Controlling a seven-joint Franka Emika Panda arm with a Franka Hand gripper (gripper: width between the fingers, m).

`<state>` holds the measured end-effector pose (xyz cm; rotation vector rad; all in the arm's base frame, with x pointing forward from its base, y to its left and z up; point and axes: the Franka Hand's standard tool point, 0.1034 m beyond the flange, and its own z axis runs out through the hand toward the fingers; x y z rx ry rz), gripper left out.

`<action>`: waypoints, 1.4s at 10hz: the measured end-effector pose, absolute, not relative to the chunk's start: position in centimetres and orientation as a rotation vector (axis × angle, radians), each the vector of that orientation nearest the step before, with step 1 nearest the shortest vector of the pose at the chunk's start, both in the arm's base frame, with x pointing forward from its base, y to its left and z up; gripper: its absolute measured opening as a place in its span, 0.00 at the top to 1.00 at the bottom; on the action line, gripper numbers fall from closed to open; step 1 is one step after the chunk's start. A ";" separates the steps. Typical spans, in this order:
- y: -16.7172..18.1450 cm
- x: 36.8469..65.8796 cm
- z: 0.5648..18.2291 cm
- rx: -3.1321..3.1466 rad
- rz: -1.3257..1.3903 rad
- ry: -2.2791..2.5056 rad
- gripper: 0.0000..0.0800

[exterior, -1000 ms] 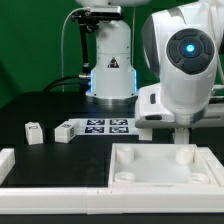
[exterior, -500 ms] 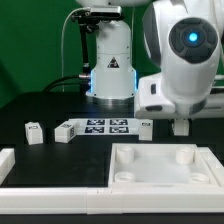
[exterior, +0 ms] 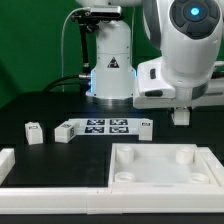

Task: Assemble one leg

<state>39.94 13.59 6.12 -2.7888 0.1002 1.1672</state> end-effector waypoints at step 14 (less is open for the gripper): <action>11.5 48.8 9.7 -2.988 -0.428 -0.100 0.64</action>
Offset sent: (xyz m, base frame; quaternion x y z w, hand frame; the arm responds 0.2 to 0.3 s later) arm 0.0233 -0.0224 0.0259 -0.0351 0.2272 -0.0454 0.9721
